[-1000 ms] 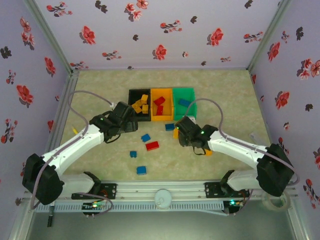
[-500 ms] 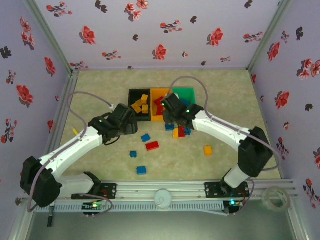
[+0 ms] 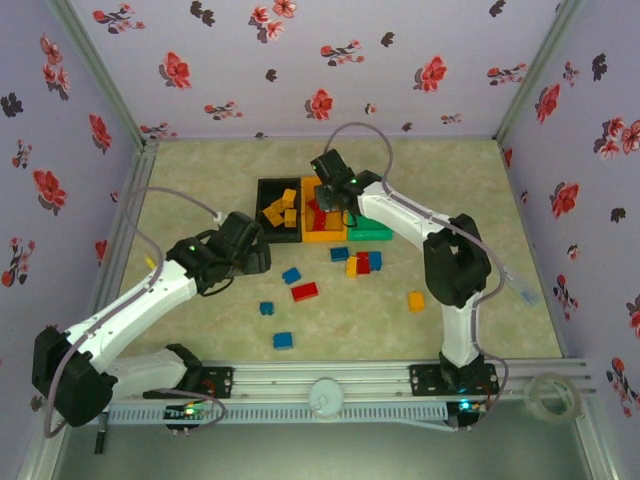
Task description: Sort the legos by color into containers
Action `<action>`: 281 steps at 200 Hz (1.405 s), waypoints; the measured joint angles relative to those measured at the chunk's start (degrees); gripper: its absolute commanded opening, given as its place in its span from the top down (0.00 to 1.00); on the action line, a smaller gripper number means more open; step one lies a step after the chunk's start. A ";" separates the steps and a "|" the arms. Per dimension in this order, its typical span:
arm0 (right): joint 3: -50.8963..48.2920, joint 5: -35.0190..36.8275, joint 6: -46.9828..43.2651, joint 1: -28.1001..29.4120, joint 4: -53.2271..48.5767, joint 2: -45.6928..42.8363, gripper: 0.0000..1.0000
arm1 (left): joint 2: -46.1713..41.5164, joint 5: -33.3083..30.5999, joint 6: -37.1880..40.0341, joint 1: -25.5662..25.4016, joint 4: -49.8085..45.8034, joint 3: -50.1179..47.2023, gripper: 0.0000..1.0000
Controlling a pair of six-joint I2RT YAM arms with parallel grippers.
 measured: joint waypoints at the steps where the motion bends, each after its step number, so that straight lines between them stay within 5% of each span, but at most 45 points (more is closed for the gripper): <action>1: 0.07 0.00 0.00 -0.02 -0.02 0.04 0.72 | 0.00 0.00 0.00 0.02 -0.04 0.00 0.18; 54: 2.43 -0.66 -0.39 -1.31 -1.46 1.36 0.65 | -0.15 0.00 0.00 -0.04 -0.79 0.00 0.18; 96: 5.60 -2.21 -1.57 -2.47 -2.21 2.95 0.40 | -0.15 0.00 -0.02 -0.31 -1.55 0.00 0.18; 148: 5.07 -3.26 -1.86 -2.80 -2.80 2.91 0.39 | -0.66 -0.02 -0.68 -1.55 -1.79 -1.18 0.16; 281: -20.31 -3.85 -0.81 -0.74 0.59 -15.82 0.39 | 0.98 1.36 -8.39 -10.25 1.86 -11.96 0.17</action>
